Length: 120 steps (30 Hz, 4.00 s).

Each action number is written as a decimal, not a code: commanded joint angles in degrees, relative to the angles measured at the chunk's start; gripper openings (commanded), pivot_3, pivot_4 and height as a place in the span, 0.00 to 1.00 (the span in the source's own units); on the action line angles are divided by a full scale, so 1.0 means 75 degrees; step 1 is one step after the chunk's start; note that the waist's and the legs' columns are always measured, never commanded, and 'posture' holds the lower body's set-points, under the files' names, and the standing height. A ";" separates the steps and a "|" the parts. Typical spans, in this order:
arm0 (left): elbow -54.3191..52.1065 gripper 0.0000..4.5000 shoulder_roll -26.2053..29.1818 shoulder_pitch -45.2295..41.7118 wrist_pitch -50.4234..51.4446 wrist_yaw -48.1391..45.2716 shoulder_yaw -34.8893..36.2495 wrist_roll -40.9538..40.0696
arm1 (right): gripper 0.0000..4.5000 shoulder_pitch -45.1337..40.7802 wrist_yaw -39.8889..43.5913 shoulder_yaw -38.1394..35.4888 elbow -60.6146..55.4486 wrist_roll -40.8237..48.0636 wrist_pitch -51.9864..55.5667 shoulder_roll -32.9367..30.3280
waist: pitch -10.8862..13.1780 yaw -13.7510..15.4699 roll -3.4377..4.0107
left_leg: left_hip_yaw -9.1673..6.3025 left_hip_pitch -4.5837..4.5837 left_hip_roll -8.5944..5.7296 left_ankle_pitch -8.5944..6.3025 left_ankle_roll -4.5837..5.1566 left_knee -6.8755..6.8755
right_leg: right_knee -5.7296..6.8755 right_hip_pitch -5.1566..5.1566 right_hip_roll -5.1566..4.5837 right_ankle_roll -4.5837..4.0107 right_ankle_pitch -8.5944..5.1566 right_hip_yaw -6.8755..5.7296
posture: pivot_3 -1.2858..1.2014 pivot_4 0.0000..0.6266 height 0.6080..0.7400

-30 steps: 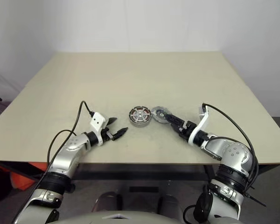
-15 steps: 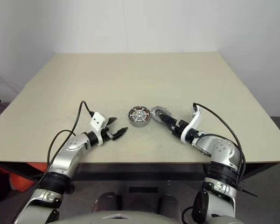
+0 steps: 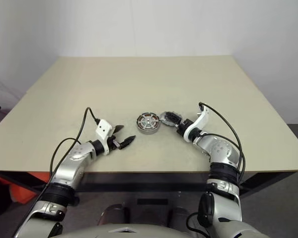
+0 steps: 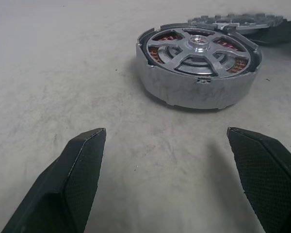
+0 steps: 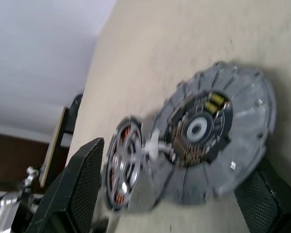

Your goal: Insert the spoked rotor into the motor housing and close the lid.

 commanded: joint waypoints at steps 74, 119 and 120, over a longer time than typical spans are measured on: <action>-0.0466 0.95 0.0172 0.0053 -0.0021 0.0243 0.0230 -0.0047 | 0.69 -0.1143 0.2376 0.4136 0.1722 -0.4323 -0.5891 -0.0253 | 0.0002 -0.0009 -0.0004 | 0.0001 -0.0024 -0.0001 -0.0023 0.0038 -0.0015 | -0.0001 -0.0015 0.0002 -0.0063 0.0030 -0.0003 | 0.52 0.00 1.00; -0.0435 0.95 0.0157 0.0110 -0.0049 0.0217 0.0194 -0.0036 | 0.69 -0.0630 0.3856 0.4687 0.0659 -0.4618 -0.6298 -0.1184 | 0.0003 -0.0001 -0.0006 | 0.0001 -0.0038 0.0000 -0.0035 0.0057 0.0002 | -0.0002 -0.0016 0.0001 -0.0063 0.0030 -0.0005 | 0.52 0.00 1.00; -0.0431 0.95 0.0158 0.0106 -0.0050 0.0214 0.0193 -0.0036 | 0.69 -0.0619 0.3851 0.4720 0.0697 -0.4671 -0.6360 -0.1204 | 0.0003 -0.0001 -0.0006 | 0.0001 -0.0038 0.0000 -0.0035 0.0058 0.0003 | -0.0002 -0.0016 0.0001 -0.0063 0.0030 -0.0005 | 0.52 0.00 1.00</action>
